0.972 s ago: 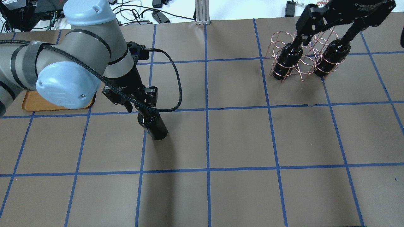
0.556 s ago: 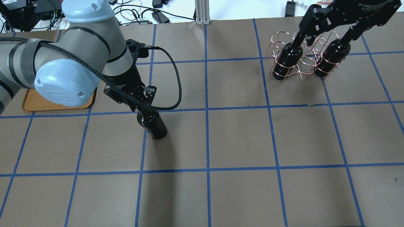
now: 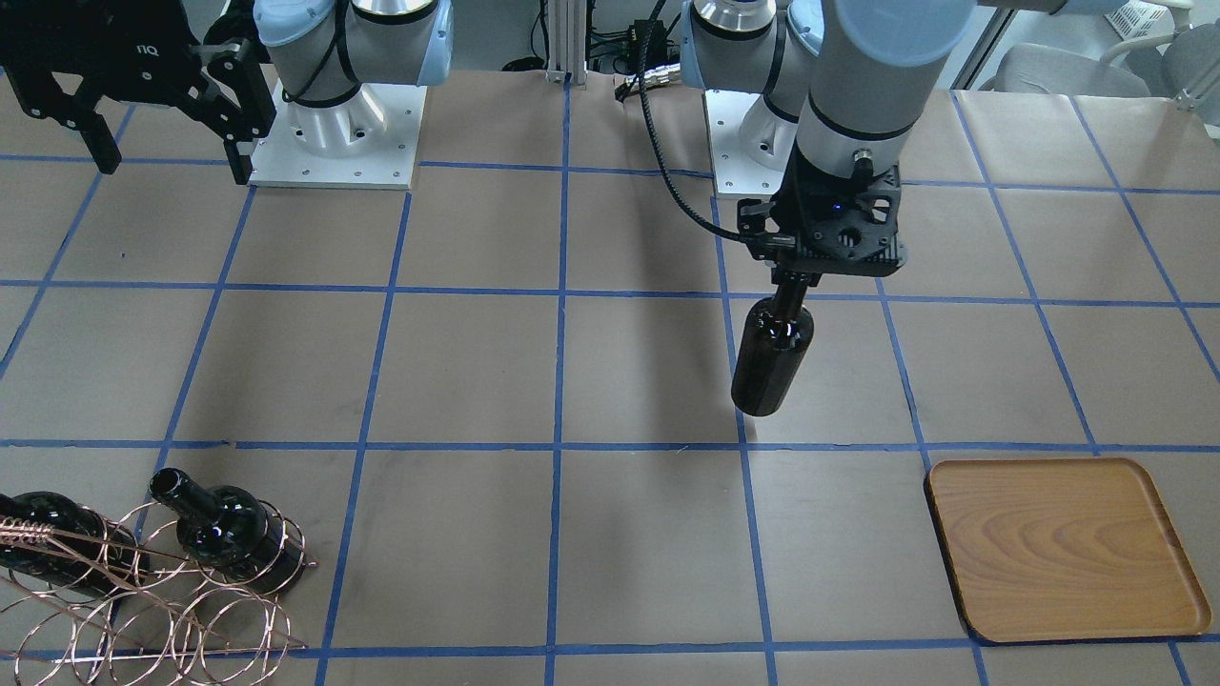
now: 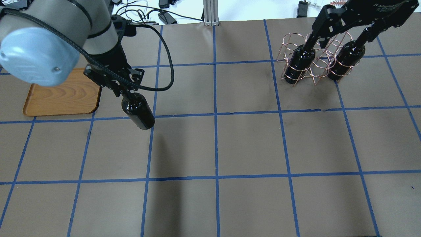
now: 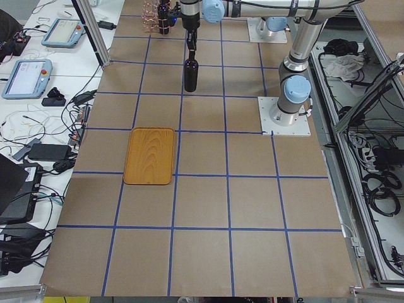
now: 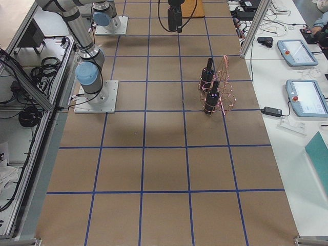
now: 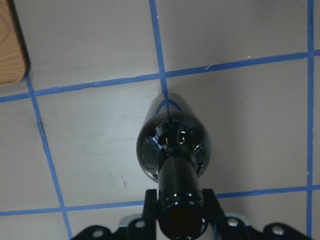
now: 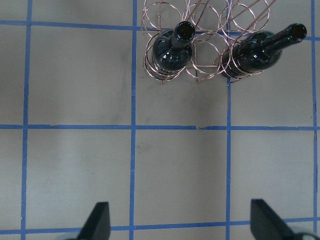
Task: Take wine from basket and place on tray
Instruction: 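Lift the bottle with the left gripper and carry it over the wooden tray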
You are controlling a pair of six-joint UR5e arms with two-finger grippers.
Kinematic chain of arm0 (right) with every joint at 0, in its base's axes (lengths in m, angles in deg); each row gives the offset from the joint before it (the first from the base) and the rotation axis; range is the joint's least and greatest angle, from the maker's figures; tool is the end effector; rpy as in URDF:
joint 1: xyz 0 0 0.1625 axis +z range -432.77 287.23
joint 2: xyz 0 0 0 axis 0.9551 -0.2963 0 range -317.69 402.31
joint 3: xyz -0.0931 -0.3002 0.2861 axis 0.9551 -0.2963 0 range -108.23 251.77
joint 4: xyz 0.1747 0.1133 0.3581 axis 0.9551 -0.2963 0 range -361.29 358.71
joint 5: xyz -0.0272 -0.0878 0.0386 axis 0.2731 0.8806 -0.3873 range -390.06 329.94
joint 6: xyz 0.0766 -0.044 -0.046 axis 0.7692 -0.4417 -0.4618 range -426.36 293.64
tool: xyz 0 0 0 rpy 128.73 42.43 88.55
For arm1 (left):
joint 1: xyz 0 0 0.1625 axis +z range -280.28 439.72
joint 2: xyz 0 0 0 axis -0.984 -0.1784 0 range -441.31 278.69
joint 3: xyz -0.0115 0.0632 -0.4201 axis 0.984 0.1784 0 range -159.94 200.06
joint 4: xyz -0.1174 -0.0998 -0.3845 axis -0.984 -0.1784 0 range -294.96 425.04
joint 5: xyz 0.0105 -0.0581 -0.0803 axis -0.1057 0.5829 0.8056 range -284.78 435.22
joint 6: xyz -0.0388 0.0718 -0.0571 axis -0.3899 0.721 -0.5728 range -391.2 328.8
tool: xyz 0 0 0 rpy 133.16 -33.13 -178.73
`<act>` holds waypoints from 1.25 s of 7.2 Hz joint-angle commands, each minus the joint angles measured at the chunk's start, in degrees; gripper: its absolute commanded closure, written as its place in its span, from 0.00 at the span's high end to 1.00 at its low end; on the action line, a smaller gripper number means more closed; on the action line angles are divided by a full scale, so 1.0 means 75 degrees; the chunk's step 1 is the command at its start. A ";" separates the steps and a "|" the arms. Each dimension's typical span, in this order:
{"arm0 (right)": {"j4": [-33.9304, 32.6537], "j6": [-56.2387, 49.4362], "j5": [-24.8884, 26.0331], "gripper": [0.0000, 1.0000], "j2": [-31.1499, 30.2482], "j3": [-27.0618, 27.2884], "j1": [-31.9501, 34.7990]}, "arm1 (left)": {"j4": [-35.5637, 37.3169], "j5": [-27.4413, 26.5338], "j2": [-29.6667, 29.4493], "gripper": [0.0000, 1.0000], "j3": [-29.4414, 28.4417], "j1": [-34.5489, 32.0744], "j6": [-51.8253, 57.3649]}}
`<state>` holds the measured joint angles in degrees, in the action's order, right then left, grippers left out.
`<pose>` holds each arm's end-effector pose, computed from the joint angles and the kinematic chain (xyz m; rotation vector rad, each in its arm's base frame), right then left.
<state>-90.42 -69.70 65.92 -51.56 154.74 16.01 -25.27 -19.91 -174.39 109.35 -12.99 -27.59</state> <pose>0.1128 -0.4744 0.5805 0.0418 -3.0195 0.2585 -0.1484 -0.5032 0.4668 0.1714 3.0467 0.0724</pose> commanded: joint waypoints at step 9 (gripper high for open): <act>0.0000 0.0000 0.0000 1.00 -0.0035 0.0012 0.0010 | 0.1118 0.0533 -0.2608 0.00 -0.2411 0.4356 0.5027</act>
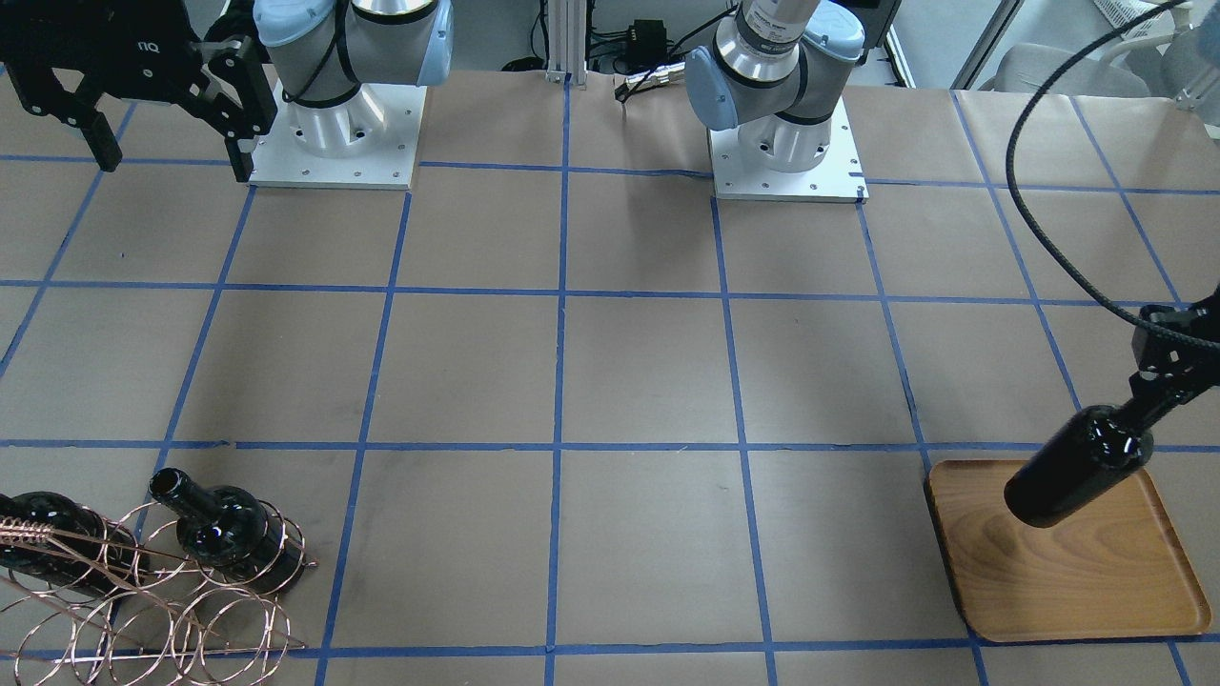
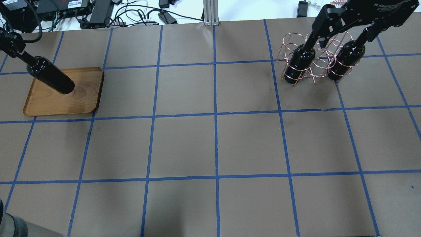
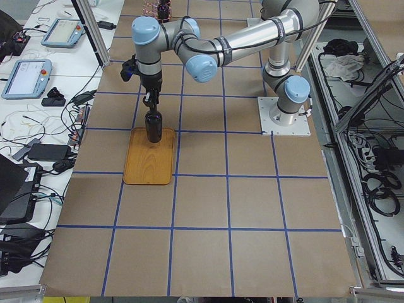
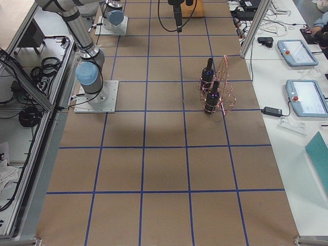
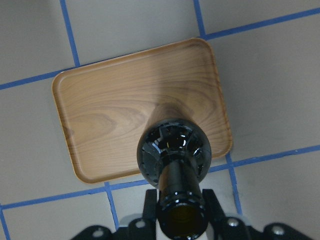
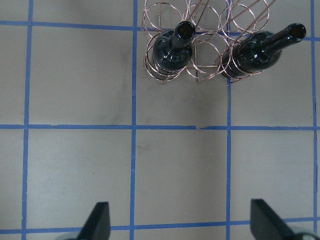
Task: Take wine from basket and place on tray
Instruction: 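Lower the bottle upright onto the wooden tray and open the left gripper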
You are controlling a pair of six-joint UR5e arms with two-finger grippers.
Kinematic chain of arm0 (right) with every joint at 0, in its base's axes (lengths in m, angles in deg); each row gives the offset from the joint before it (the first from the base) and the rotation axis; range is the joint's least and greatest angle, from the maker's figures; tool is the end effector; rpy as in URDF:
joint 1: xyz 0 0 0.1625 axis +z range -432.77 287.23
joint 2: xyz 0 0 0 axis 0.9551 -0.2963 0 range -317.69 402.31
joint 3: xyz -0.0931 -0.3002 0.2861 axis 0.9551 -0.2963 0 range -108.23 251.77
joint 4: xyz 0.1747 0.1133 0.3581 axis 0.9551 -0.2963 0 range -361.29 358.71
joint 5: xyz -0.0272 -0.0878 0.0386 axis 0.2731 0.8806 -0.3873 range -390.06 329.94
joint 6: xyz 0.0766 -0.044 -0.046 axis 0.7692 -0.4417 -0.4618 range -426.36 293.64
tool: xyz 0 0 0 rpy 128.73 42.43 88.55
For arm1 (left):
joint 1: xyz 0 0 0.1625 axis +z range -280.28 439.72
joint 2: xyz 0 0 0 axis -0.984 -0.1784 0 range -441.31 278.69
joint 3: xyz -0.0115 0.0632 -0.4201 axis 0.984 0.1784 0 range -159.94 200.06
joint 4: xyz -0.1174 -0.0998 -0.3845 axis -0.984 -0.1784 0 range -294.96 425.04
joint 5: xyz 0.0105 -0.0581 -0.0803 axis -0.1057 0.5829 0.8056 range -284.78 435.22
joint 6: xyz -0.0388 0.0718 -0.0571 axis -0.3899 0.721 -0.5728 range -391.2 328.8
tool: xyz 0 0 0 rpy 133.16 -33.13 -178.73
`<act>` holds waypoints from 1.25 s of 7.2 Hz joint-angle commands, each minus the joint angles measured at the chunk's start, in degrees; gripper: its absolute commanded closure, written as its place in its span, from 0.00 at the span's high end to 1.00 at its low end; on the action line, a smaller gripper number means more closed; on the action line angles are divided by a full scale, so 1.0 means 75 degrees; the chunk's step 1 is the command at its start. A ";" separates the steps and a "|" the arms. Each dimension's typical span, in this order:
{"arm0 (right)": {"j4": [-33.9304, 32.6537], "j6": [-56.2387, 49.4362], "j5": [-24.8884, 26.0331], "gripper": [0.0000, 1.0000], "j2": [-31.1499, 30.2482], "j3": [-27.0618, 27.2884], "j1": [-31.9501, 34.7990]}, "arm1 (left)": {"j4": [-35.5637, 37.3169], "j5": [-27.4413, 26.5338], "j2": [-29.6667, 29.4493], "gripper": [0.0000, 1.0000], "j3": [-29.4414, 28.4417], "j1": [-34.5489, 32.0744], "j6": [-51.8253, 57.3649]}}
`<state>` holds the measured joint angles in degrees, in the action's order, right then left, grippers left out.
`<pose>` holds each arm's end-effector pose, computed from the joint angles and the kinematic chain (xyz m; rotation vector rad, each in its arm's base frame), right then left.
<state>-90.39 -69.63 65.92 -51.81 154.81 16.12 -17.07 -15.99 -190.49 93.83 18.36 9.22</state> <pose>0.1138 -0.4723 0.5818 0.0426 -3.0193 0.2627 0.1912 -0.6239 0.4530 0.3141 3.0579 -0.0908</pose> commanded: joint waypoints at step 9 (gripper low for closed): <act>-0.0015 -0.0127 0.0000 1.00 0.0009 0.0002 -0.0015 | 0.0215 0.0151 -0.0609 1.00 -0.0438 0.0295 0.0249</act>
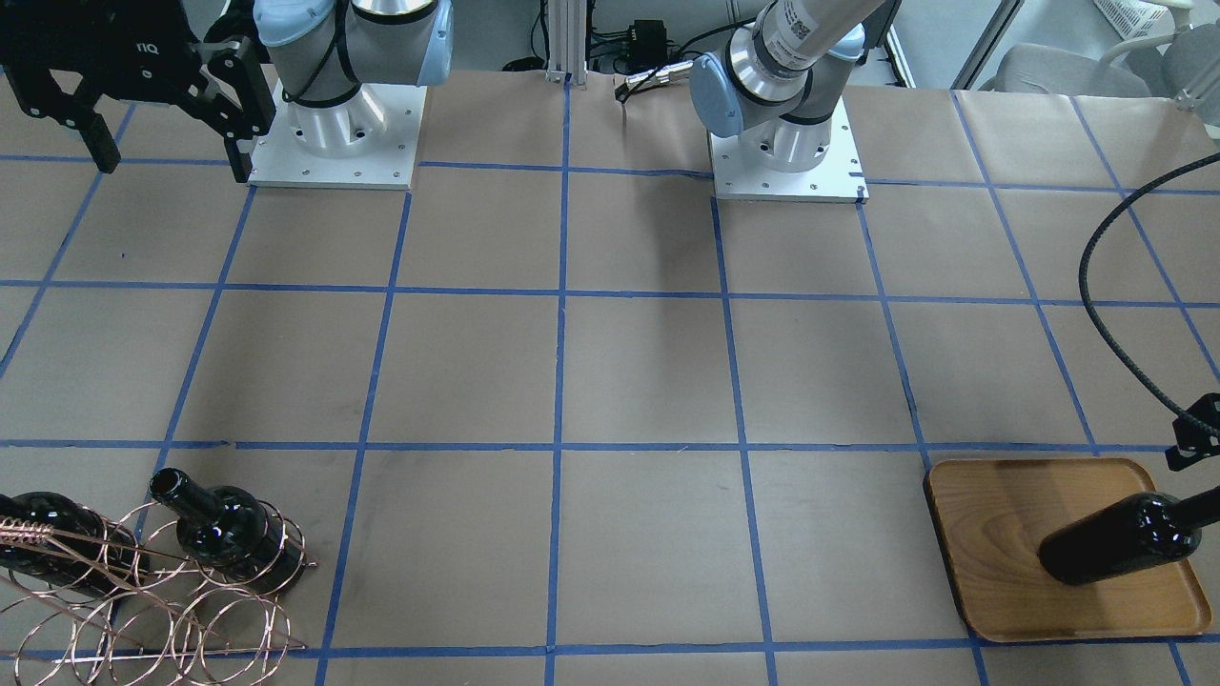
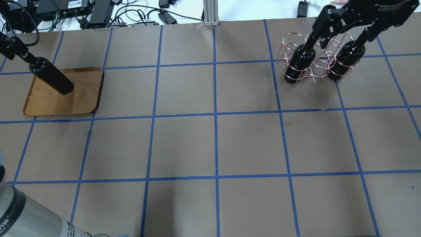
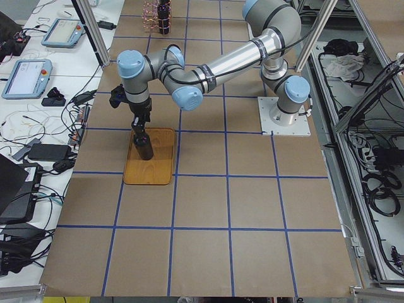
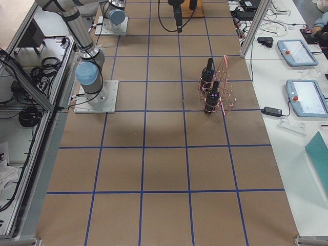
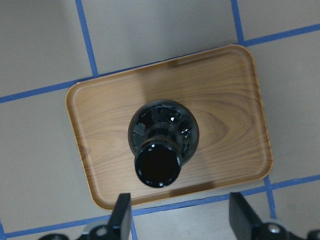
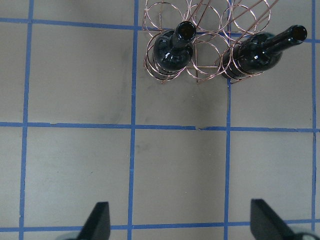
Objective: Take wine from basket and place on tray
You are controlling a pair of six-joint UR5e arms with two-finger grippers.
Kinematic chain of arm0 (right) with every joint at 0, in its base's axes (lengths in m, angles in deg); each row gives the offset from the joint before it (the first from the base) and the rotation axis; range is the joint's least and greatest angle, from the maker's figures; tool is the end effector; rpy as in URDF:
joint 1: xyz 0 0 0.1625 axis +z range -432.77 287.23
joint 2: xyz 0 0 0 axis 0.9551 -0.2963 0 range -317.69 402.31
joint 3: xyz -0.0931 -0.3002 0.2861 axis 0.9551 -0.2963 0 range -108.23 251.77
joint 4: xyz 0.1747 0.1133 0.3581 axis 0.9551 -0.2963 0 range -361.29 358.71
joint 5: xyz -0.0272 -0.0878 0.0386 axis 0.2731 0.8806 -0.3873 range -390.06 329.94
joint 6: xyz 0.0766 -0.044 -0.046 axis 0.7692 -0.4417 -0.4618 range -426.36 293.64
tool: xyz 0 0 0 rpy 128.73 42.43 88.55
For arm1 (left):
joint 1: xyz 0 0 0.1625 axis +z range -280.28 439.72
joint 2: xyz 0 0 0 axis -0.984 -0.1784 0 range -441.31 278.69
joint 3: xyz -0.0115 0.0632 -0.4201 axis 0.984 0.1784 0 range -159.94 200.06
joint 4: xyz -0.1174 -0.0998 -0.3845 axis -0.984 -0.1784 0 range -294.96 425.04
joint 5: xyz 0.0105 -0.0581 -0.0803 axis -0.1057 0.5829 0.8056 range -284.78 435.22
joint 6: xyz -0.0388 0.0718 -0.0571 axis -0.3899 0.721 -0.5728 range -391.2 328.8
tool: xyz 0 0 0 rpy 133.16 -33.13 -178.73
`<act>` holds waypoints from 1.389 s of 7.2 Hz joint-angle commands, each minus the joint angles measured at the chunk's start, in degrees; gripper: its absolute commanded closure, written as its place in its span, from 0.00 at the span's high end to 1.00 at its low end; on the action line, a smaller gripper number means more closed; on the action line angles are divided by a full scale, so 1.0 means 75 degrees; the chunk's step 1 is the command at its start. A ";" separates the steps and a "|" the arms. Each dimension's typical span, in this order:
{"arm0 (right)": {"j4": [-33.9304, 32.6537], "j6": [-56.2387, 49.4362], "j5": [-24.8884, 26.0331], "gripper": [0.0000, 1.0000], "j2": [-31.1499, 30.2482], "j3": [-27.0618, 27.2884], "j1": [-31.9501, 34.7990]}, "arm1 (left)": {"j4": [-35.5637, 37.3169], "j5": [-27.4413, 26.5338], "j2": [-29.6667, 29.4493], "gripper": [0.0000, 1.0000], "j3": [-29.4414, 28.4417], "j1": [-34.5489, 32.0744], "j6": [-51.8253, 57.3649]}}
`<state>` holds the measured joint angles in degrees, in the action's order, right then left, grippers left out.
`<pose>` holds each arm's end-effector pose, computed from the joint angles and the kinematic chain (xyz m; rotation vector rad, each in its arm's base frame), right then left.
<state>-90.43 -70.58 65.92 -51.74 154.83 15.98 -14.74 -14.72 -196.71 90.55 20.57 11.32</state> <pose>0.1126 -0.4732 0.5812 0.0640 -3.0176 0.2597 0.2338 -0.6517 0.4143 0.3148 3.0798 -0.0948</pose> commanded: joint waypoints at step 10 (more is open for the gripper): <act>-0.0009 0.0000 0.0012 1.00 0.0012 0.0000 -0.0009 | -0.1797 0.0285 0.3209 1.00 0.1332 -0.3290 -0.4493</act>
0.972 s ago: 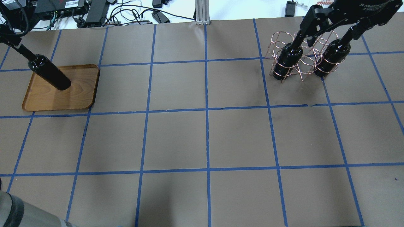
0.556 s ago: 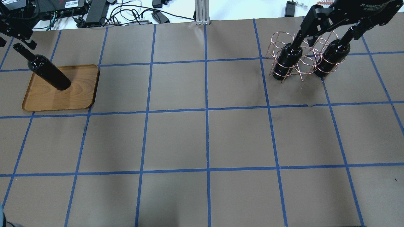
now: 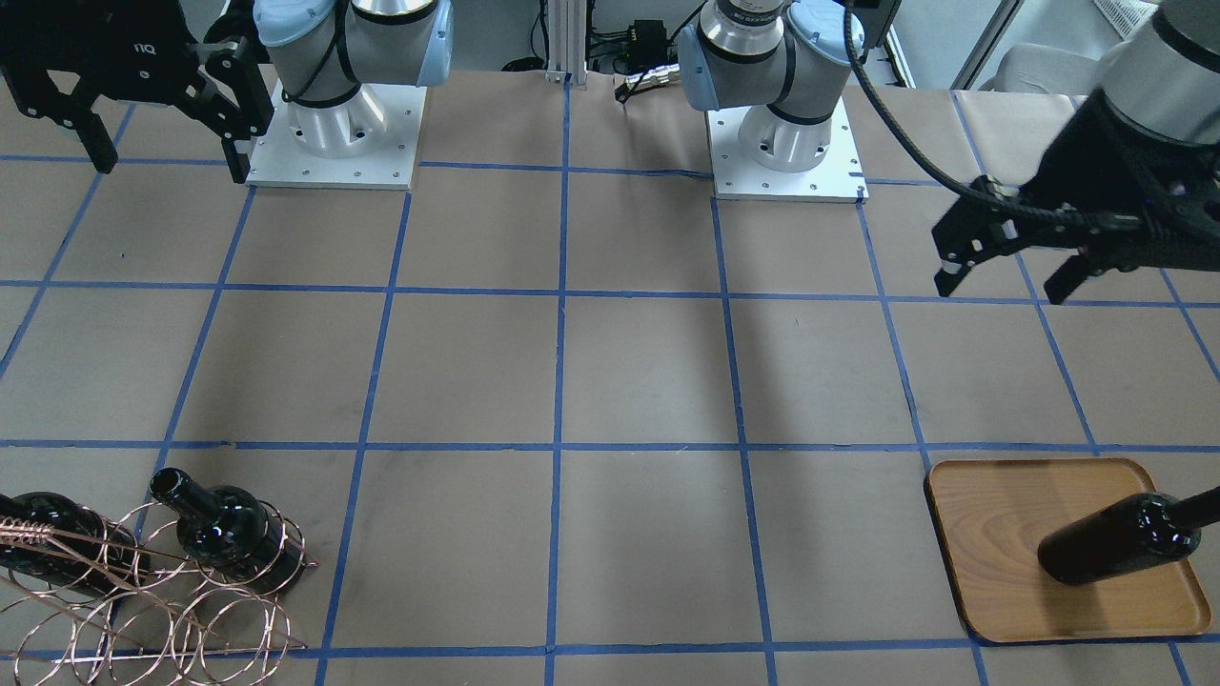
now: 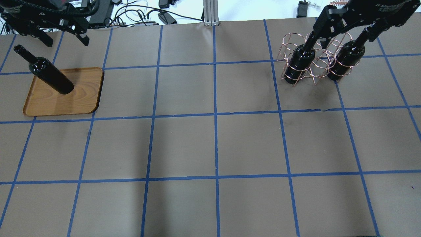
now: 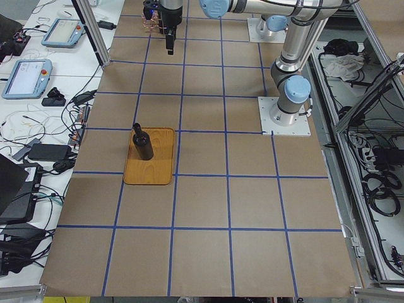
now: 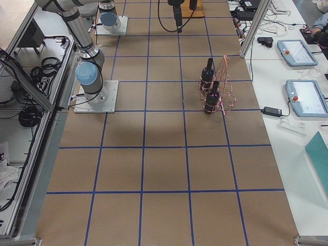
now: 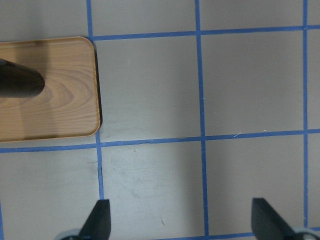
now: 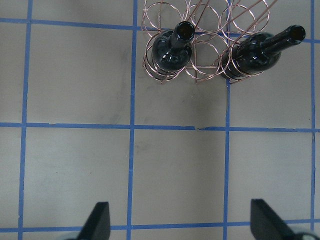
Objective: Take wine from basket and place on tray
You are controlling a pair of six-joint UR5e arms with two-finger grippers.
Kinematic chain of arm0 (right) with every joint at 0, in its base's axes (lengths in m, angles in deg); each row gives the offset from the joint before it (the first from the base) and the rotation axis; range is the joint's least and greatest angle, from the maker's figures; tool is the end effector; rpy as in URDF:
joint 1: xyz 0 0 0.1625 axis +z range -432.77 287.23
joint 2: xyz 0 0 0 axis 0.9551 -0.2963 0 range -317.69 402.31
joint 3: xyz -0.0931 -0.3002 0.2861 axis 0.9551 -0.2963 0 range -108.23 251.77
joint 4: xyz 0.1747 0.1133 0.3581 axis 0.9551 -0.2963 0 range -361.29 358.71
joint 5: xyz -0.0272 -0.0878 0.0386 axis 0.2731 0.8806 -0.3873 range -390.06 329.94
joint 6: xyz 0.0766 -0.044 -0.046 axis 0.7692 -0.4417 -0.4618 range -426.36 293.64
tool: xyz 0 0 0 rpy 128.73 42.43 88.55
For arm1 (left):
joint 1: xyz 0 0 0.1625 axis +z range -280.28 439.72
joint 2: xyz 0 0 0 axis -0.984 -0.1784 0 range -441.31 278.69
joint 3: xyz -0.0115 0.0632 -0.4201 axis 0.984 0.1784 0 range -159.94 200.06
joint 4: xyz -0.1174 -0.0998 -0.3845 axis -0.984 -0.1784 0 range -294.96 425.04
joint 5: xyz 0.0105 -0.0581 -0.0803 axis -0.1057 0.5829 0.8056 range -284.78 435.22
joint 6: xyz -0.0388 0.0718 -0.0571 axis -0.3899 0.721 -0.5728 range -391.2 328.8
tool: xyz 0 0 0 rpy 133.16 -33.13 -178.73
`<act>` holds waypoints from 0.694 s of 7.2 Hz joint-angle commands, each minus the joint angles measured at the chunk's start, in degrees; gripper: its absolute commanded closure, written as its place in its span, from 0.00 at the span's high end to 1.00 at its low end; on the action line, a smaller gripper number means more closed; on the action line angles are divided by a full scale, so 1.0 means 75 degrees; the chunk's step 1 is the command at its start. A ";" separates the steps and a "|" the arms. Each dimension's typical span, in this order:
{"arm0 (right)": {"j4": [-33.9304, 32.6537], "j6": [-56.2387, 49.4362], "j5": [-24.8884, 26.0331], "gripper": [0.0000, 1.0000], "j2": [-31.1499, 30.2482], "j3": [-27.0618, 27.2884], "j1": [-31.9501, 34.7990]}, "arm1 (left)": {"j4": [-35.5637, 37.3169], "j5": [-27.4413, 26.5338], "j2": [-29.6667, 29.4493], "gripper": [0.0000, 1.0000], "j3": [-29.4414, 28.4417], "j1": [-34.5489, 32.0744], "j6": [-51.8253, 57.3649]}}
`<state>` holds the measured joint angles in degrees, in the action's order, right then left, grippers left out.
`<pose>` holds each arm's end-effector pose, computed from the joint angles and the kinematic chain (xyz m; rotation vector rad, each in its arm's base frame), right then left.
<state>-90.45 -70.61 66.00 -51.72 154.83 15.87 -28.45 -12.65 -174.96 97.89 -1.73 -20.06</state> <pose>0.1116 -0.4735 0.5811 0.0617 -3.0160 0.2592 -0.0578 -0.5376 0.5542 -0.0730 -3.1158 0.1448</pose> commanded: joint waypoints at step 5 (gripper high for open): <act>0.0004 0.0004 -0.0011 1.00 -0.0003 0.0011 0.0017 | 0.0055 0.0009 0.0839 1.00 0.1036 -0.0565 -0.0875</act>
<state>-90.44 -70.59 65.99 -51.77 154.91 15.97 -28.03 -12.50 -169.03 105.21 -5.87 -26.62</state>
